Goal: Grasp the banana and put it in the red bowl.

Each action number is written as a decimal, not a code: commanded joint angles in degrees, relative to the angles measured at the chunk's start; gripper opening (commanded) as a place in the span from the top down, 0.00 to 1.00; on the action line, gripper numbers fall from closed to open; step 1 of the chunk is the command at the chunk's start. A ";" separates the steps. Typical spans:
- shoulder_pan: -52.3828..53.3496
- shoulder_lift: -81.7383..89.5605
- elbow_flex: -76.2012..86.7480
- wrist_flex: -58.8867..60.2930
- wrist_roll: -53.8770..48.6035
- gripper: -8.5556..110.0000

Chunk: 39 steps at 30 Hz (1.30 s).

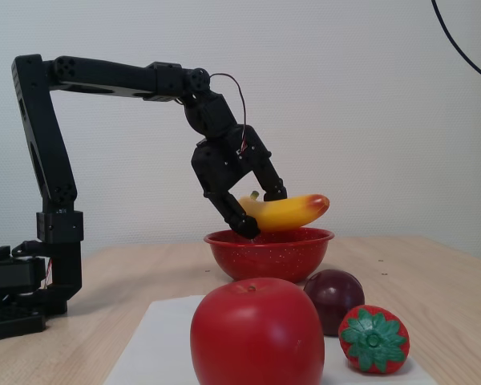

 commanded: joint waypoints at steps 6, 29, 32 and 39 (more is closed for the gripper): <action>0.79 2.02 -5.19 7.65 2.29 0.57; -8.44 5.10 -37.88 40.25 -7.82 0.93; -10.55 6.68 -39.29 44.30 -8.00 0.93; -15.82 16.00 -33.66 46.14 -7.12 0.93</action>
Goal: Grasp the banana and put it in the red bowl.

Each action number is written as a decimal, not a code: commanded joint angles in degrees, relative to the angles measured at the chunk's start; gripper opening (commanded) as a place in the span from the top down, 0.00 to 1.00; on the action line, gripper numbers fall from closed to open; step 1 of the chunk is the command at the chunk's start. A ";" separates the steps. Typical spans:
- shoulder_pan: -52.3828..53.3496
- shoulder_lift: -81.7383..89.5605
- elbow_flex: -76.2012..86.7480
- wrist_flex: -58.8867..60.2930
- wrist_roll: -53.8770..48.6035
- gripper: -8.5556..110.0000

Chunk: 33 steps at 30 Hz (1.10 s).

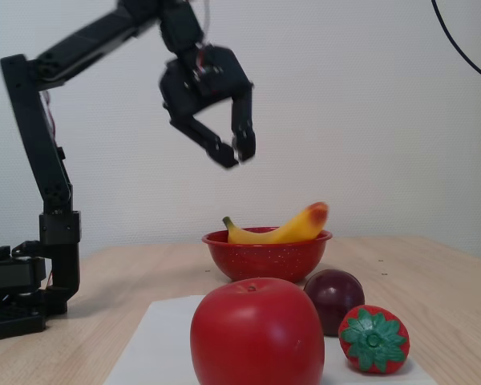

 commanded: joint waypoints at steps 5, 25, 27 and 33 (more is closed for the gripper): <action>-4.83 17.93 8.09 0.09 -1.67 0.93; -14.68 59.06 86.84 -67.15 2.37 0.93; -13.89 60.82 91.76 -72.77 1.85 0.93; -12.39 69.87 106.44 -81.74 1.93 0.93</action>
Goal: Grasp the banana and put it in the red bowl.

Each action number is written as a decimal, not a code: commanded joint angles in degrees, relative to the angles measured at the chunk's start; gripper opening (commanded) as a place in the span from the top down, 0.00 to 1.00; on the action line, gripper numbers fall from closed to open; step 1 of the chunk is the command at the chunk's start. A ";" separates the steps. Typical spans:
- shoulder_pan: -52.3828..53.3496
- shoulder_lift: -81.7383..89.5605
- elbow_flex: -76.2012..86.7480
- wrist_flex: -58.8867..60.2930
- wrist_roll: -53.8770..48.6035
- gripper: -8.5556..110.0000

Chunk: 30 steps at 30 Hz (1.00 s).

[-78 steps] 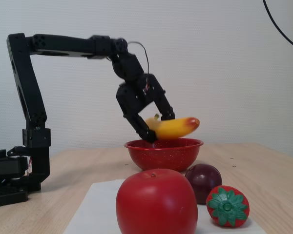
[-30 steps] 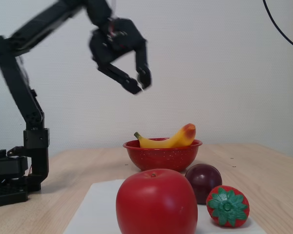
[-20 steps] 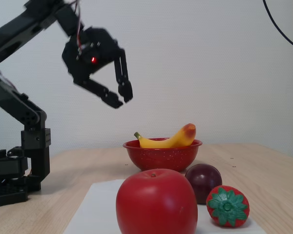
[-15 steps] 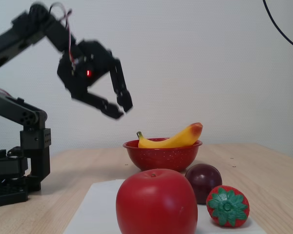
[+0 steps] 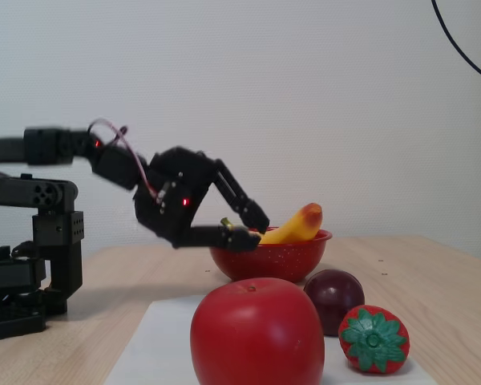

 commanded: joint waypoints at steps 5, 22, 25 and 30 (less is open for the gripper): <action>0.62 8.61 2.72 0.88 0.00 0.93; 2.72 8.61 2.72 31.20 2.37 0.93; 2.72 8.61 2.81 36.91 3.08 0.93; 2.90 8.61 2.81 40.78 2.90 0.93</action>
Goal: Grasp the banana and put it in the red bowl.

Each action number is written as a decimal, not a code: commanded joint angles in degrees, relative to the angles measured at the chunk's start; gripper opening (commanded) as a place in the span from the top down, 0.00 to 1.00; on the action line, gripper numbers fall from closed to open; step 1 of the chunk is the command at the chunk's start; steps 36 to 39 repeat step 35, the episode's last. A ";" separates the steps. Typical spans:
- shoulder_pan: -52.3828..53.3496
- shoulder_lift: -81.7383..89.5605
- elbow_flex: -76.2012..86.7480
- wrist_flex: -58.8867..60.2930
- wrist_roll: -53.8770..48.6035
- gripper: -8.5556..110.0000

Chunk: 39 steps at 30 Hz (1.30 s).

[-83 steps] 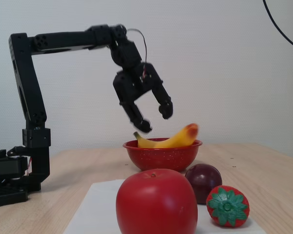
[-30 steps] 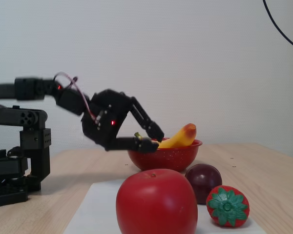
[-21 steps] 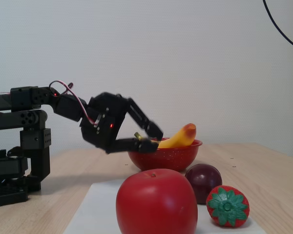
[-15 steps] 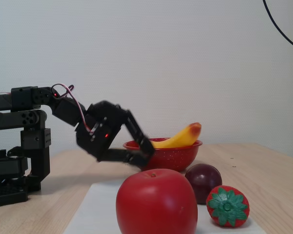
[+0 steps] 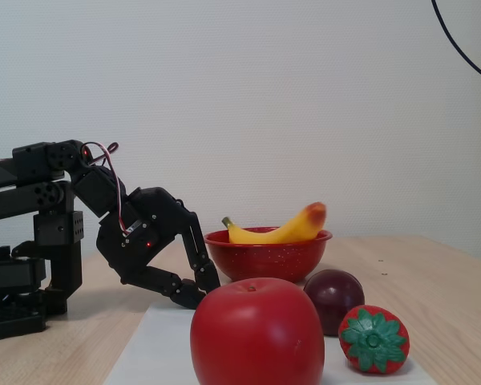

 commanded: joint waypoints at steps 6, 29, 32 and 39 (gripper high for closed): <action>1.41 -0.35 0.26 1.58 1.23 0.93; 1.32 -0.44 0.26 1.76 0.97 0.93; 1.32 -0.44 0.26 1.76 0.97 0.93; 1.32 -0.44 0.26 1.76 0.97 0.93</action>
